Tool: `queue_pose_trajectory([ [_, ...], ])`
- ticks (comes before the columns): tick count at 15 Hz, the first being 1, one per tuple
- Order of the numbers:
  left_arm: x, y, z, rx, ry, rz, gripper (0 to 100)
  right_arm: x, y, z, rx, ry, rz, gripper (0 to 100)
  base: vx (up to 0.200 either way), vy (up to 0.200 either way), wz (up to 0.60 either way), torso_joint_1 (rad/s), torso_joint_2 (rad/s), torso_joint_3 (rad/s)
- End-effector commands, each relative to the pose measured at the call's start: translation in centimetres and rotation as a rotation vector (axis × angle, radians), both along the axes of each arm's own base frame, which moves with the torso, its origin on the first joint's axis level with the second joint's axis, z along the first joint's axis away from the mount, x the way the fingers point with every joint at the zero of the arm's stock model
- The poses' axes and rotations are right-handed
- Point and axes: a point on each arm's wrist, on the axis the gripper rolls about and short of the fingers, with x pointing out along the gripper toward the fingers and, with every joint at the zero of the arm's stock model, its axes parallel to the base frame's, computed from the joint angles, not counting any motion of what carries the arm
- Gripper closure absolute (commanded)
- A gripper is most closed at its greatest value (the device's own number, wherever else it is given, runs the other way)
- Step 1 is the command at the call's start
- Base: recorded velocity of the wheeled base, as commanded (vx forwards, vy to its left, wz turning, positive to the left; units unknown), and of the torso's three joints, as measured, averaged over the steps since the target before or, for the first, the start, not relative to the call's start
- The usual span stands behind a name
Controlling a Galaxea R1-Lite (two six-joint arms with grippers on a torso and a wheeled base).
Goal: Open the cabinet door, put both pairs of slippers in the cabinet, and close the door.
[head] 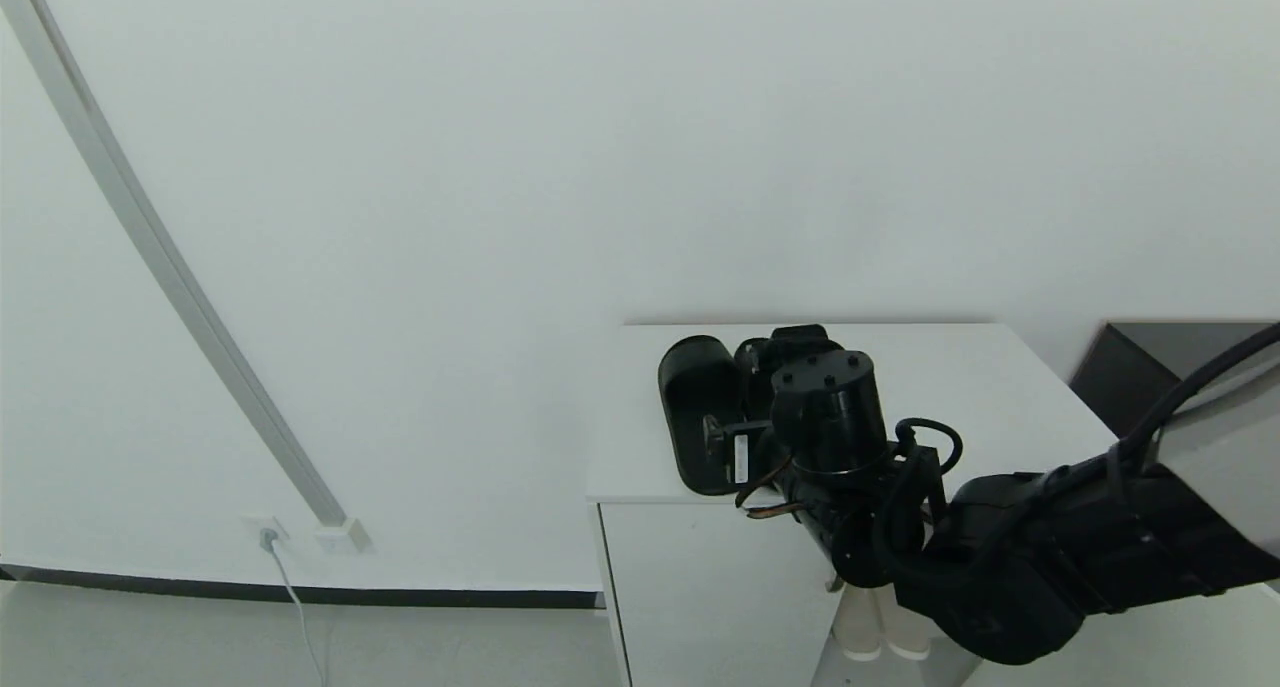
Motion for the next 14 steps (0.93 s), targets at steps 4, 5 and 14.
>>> queue_pose_trajectory([
  [4, 0.0, 0.0, 0.0, 0.0, 0.001, 0.0, 100, 3.0, 0.5, -3.7, -0.03, 0.018, -0.043, 0, 0.0, 0.0, 0.0, 0.0, 0.0, 0.0],
  [5, 0.0, 0.0, 0.0, 0.0, 0.001, 0.0, 100, 4.3, 0.3, -4.1, -0.026, 0.016, -0.066, 0, 0.0, 0.0, 0.0, 0.0, 0.0, 0.0],
  [14, 0.0, 0.0, 0.0, -0.001, 0.002, 0.0, 100, 11.3, 1.7, -5.4, -0.013, -0.064, -0.088, 0, 0.0, 0.0, 0.0, 0.0, 0.0, 0.0],
])
